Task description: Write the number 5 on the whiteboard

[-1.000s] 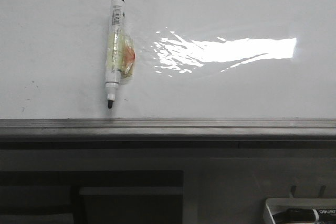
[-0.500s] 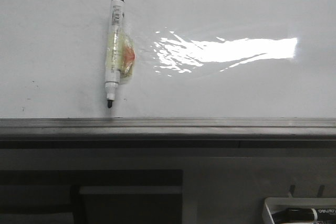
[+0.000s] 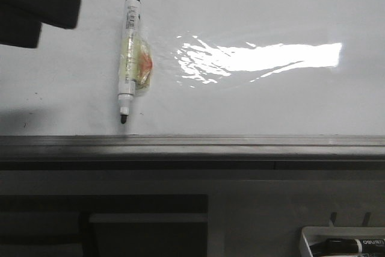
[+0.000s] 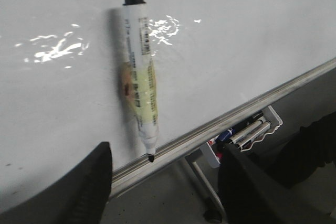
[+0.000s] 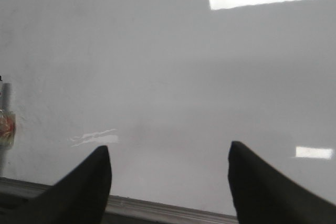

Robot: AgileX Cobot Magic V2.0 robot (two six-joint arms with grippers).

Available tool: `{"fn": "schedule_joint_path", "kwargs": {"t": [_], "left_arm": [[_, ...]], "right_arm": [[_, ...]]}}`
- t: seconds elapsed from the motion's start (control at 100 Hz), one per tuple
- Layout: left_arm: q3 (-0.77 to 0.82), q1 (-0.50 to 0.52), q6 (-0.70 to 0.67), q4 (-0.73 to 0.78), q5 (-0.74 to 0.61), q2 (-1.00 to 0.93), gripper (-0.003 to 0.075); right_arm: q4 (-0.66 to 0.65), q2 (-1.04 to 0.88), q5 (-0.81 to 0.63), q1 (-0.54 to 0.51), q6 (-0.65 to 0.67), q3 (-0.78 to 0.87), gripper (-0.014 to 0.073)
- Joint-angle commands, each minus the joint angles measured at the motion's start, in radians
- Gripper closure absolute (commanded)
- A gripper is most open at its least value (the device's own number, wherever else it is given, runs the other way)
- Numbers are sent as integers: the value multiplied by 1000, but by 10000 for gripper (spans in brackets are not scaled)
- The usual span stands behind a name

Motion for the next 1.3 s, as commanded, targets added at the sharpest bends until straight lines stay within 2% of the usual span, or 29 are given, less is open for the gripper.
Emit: {"fn": "schedule_joint_path", "kwargs": {"t": [0.0,0.13,0.4,0.83,0.95,1.02,1.12,1.22,1.29], "left_arm": [[-38,-64,0,-31,-128,44,323],[-38,-121,0,-34,-225,127,323],[-38,-125,0,-67,-334,239,323],[-38,-125,0,-74,-383,343,332],[-38,-125,0,-98,-379,362,420],[-38,-125,0,-101,-377,364,531],[-38,-125,0,-101,-367,364,741],[-38,-125,0,-95,-343,358,741],[-39,-125,6,-69,-315,338,741]], "right_arm": [[-7,17,-63,1,-14,-35,165],[-7,17,-57,1,-14,-35,165],[-7,17,-56,1,-14,-35,165],[-7,17,-56,1,-14,-35,165],[-7,17,-54,1,-14,-35,165],[-7,17,-49,1,-14,-35,165],[-1,17,-48,3,-14,-35,165],[33,17,-48,3,-17,-35,165],[91,17,-48,16,-71,-35,165]]}}
